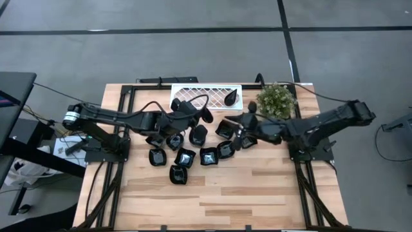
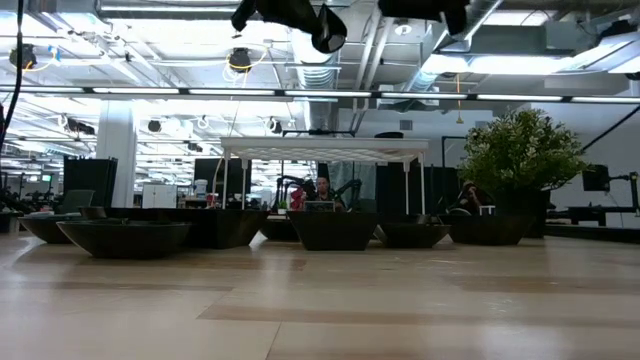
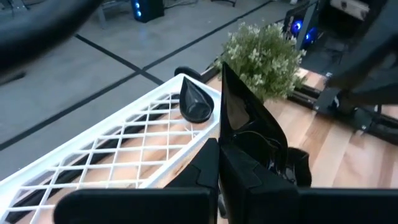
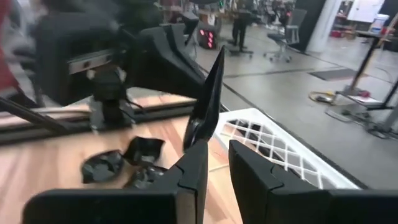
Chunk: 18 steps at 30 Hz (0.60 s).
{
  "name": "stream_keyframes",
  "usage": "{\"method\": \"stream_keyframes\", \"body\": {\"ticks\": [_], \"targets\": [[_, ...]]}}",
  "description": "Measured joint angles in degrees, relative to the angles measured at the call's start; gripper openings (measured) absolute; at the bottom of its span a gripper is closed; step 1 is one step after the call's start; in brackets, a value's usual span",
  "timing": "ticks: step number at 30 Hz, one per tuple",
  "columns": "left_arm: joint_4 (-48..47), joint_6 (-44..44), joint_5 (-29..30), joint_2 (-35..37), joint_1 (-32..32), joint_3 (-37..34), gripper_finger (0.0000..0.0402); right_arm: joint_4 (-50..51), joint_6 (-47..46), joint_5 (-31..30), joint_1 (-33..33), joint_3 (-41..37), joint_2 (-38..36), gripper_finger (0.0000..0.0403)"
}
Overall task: Pick & Place Mini shaped plates
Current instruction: Stack the drop-shaped plate on top of the drop-shaped plate on the shelf
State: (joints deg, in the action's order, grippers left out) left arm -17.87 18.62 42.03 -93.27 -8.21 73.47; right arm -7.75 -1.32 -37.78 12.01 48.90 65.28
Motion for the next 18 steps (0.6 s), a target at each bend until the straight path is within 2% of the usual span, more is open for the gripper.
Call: {"method": "stream_keyframes", "body": {"ticks": [9, 18], "targets": [[1.9, 0.2, 1.7, 0.0, -0.1, -2.6, 0.0004, 13.3, 0.0, 0.0, -2.4, 11.9, 7.3, 0.0065], [4.0, 0.0, 3.4, 0.0, -0.1, -5.9, 0.0004, 19.5, -0.2, -0.2, -3.3, 19.0, 12.1, 0.0114]]}}
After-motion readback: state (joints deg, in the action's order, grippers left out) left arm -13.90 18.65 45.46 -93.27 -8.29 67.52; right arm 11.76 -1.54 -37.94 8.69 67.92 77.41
